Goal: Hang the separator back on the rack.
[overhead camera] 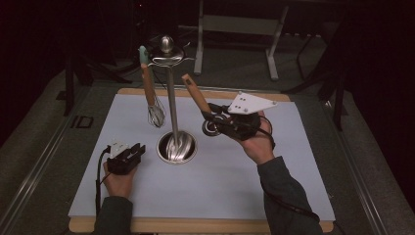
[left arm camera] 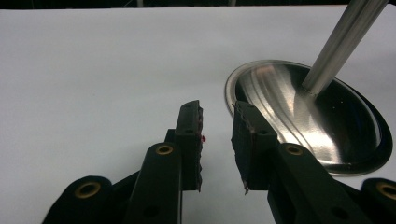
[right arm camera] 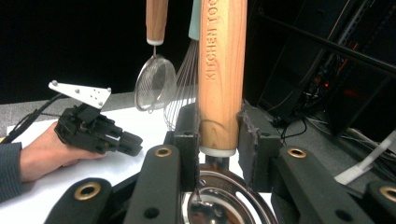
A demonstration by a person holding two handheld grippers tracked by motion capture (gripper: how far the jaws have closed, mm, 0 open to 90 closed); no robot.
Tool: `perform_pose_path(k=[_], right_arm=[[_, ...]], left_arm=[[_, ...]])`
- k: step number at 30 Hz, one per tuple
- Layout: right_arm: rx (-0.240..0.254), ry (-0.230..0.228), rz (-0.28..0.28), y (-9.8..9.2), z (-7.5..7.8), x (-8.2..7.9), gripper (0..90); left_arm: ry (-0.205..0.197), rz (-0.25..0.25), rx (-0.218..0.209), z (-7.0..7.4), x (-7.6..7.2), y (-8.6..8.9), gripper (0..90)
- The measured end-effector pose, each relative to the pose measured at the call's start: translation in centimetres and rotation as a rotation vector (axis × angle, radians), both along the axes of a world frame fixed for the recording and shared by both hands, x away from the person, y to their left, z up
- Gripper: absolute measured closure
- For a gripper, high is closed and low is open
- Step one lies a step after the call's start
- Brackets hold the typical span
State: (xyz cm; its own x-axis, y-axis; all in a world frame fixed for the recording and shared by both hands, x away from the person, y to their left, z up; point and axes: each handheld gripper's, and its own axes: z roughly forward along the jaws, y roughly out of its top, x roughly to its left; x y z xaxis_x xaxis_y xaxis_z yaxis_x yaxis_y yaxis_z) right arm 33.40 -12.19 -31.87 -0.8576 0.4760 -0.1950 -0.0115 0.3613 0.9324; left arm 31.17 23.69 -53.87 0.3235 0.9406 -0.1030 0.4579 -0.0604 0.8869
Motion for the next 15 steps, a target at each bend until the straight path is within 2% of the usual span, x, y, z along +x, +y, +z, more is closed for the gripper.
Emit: perform_pose_path(k=[4,15], right_arm=[[0.022,-0.006,0.011,0.2,0.4,-0.2,71.1],[0.033,-0.038,0.018,0.8,1.6,-0.7,71.1]], left_arm=[[-0.001,0.001,0.001,0.0,0.0,0.0,72.6],[-0.001,0.001,0.002,0.0,0.0,0.0,72.6]])
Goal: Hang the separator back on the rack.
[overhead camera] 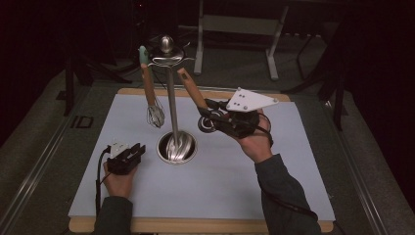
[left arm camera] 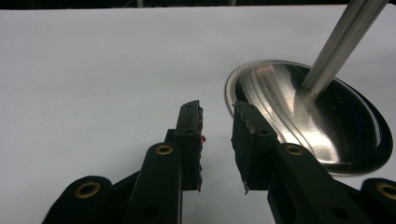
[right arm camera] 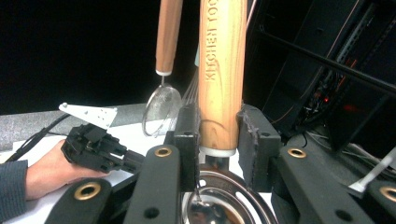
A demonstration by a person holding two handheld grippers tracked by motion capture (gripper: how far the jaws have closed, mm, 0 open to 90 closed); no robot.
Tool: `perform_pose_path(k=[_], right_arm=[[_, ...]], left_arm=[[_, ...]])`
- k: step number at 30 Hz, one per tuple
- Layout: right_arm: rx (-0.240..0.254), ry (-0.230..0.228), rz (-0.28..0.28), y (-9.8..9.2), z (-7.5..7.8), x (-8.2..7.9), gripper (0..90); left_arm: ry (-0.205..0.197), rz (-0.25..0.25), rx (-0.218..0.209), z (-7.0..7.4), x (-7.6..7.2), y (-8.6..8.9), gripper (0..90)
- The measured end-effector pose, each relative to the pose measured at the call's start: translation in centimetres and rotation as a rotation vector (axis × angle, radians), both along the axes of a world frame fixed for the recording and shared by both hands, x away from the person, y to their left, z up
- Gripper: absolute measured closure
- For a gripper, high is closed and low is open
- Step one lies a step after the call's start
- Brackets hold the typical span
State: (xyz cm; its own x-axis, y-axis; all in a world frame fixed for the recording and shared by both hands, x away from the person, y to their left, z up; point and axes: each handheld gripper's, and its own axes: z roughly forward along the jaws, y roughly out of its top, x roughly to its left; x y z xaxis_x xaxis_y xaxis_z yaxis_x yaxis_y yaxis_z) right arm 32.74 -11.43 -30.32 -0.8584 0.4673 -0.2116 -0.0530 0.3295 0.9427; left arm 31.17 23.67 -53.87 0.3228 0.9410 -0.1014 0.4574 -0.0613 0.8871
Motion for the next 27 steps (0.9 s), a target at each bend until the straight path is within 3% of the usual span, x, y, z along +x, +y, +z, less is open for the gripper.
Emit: perform_pose_path(k=[9,17,27], right_arm=[[-0.003,-0.022,0.009,0.7,1.0,-0.4,71.1],[-0.034,-0.030,0.007,1.5,0.9,-0.4,71.1],[-0.060,-0.005,-0.025,2.5,0.9,0.5,71.0]], left_arm=[[0.000,-0.001,0.001,0.0,0.0,0.0,72.6],[0.001,-0.001,0.002,0.0,0.0,0.0,72.6],[0.001,-0.001,-0.001,0.0,0.0,0.0,72.6]])
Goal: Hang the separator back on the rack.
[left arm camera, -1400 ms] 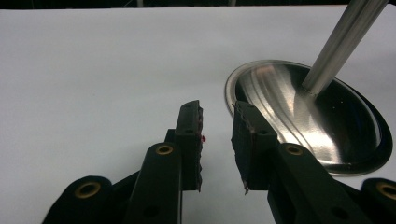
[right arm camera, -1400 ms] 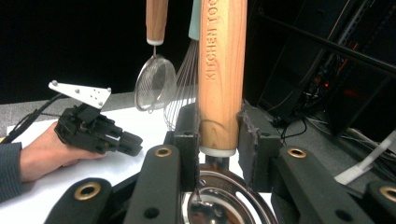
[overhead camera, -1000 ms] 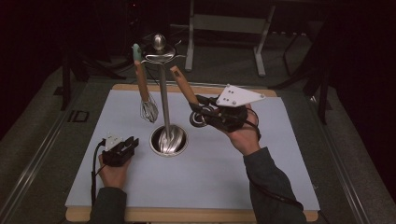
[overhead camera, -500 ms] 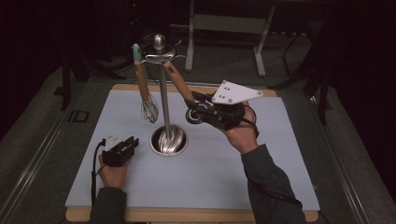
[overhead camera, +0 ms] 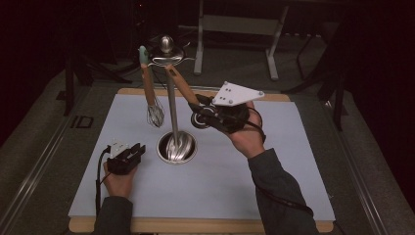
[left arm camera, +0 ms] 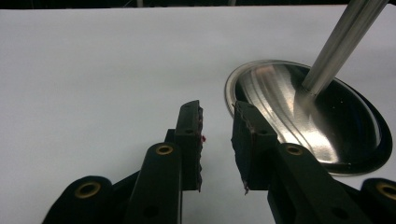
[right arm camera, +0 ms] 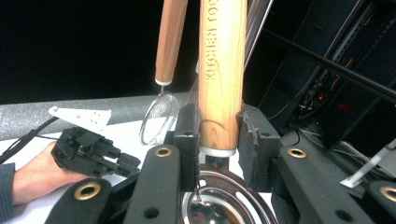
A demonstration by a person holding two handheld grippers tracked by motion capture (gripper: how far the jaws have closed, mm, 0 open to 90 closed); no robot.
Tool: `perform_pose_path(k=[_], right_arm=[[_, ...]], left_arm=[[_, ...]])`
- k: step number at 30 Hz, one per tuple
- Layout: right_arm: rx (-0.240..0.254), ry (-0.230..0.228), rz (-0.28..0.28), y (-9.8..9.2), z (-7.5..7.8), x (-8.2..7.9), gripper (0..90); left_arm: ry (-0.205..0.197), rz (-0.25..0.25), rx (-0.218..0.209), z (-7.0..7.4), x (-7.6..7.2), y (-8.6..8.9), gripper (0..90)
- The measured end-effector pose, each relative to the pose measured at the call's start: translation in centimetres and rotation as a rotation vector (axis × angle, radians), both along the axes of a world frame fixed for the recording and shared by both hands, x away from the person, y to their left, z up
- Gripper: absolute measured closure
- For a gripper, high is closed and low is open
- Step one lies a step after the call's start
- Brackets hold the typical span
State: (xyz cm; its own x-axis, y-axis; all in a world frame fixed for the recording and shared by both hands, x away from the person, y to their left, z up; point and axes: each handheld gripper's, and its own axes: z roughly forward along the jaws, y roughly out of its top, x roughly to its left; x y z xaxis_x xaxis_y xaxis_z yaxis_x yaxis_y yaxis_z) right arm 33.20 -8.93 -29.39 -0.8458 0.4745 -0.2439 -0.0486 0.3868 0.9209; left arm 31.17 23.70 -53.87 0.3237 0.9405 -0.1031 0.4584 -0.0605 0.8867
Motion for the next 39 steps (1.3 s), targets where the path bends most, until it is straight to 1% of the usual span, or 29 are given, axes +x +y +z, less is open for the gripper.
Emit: perform_pose_path(k=[3,6,7,11,13,16,28,35,39], right_arm=[[-0.014,0.006,-0.008,0.1,-0.3,0.2,70.8],[-0.010,0.012,-0.005,0.2,-0.5,0.3,70.3],[-0.017,0.017,-0.003,0.4,-0.6,0.3,69.7],[-0.035,0.008,0.001,0.8,-0.6,0.2,68.0],[-0.041,0.012,0.008,1.0,-0.8,0.1,63.6],[-0.040,0.018,0.006,0.8,-1.0,0.1,62.9],[-0.042,0.046,-0.026,-0.9,-1.2,0.5,62.3],[-0.023,0.089,-0.043,-1.9,-2.0,1.1,61.7],[-0.026,0.106,-0.048,-2.2,-2.6,1.2,60.8]], left_arm=[[0.000,0.000,-0.002,0.0,0.0,0.0,72.6],[0.000,0.001,-0.002,0.0,0.0,0.0,72.6],[-0.001,0.001,-0.001,0.0,0.0,0.0,72.6],[-0.001,0.001,-0.001,0.0,0.0,0.0,72.6],[-0.001,0.000,-0.001,0.0,0.0,0.0,72.6],[0.000,0.000,-0.002,0.0,0.0,0.0,72.6],[-0.001,0.001,-0.001,0.0,0.0,0.0,72.6],[0.001,0.002,-0.001,0.0,0.0,0.0,72.6],[0.000,0.002,-0.001,0.0,0.0,0.0,72.6]])
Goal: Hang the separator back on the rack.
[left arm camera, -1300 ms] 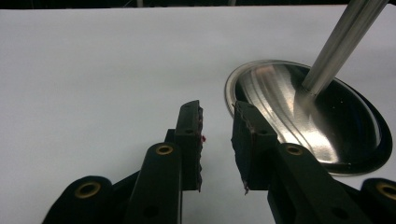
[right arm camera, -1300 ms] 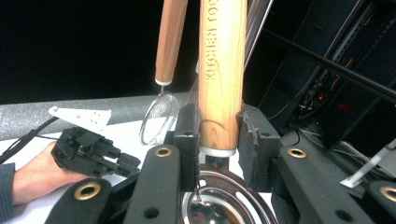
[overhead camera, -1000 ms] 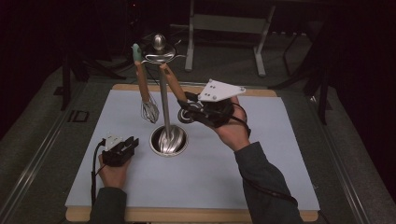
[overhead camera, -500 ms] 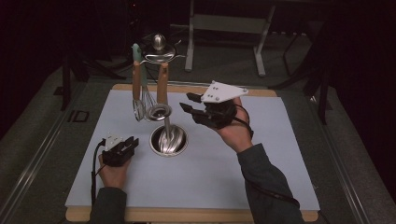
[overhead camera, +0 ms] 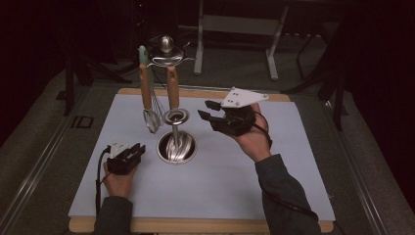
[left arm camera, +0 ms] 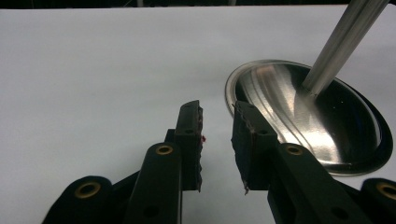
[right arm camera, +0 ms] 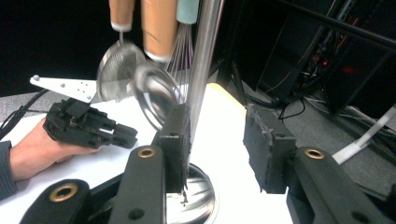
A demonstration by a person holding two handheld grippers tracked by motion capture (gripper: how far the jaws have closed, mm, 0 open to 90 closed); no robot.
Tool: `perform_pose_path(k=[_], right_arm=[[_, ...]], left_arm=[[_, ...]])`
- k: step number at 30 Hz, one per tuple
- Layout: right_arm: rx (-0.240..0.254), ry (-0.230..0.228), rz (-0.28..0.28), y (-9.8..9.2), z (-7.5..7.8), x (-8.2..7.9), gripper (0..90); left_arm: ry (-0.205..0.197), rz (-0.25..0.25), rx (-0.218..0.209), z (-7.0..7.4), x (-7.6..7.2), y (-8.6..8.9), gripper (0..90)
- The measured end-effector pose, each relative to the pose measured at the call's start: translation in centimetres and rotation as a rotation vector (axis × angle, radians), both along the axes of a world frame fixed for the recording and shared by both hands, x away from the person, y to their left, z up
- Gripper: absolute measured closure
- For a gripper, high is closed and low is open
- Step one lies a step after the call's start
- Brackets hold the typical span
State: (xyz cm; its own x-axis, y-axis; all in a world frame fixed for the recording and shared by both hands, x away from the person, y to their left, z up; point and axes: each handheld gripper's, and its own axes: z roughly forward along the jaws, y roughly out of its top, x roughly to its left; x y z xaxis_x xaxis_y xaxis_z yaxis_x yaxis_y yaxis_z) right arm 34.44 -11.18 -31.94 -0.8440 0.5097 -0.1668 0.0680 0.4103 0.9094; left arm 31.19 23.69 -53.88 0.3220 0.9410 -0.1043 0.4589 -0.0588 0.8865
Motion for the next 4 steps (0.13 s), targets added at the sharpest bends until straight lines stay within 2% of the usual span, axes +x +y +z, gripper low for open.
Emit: perform_pose_path(k=[4], right_arm=[[-0.006,0.018,-0.004,-0.55,-0.54,0.08,59.1]], left_arm=[[0.003,0.001,-0.002,0.01,-0.01,0.02,72.6]])
